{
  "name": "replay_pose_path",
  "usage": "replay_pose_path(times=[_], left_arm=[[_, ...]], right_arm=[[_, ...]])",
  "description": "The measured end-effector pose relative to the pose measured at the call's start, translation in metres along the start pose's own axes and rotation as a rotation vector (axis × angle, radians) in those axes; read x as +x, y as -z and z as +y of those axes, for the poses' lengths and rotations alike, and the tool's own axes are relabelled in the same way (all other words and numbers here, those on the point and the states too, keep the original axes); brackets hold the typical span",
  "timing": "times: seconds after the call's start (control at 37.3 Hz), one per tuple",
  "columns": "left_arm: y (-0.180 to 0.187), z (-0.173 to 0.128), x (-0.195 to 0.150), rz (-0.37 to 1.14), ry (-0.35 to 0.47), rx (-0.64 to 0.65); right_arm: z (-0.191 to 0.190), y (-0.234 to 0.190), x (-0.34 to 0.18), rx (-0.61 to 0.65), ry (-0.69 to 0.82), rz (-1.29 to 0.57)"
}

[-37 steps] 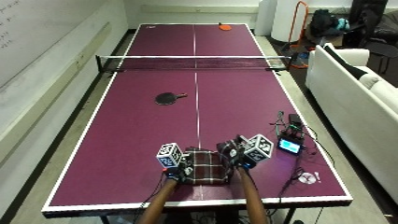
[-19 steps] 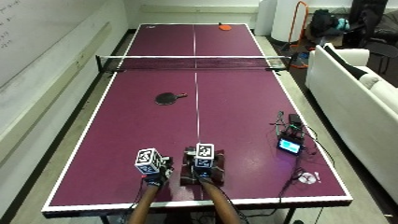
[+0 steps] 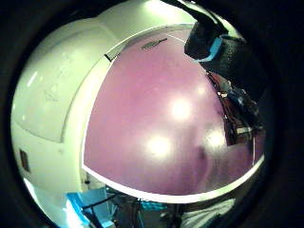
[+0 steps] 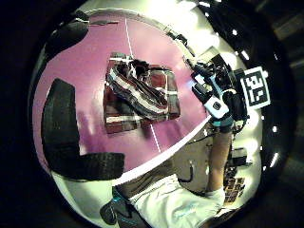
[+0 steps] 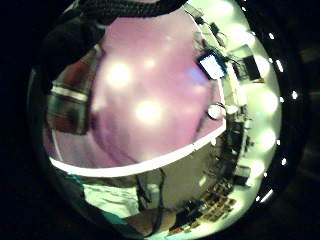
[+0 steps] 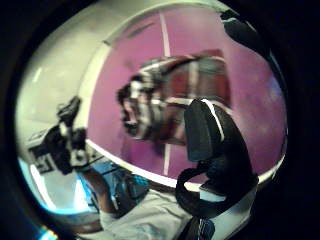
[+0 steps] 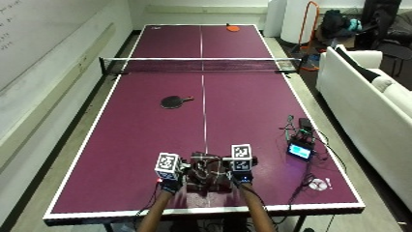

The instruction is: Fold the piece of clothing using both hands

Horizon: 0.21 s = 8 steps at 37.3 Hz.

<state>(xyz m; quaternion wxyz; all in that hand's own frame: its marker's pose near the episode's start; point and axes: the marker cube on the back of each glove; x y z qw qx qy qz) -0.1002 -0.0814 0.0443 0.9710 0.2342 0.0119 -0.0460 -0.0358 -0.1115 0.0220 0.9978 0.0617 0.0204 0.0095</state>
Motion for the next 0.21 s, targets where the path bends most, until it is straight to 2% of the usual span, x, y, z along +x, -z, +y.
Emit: replay_pose_path(times=[0.08,0.21], left_arm=[[-0.003,0.013,0.023,0.086,-0.021,-0.114],[0.005,0.017,0.040,0.102,-0.042,-0.149]], right_arm=[[0.006,0.001,0.017,-0.030,-0.045,0.079],[0.015,0.007,0.032,-0.010,-0.083,0.095]])
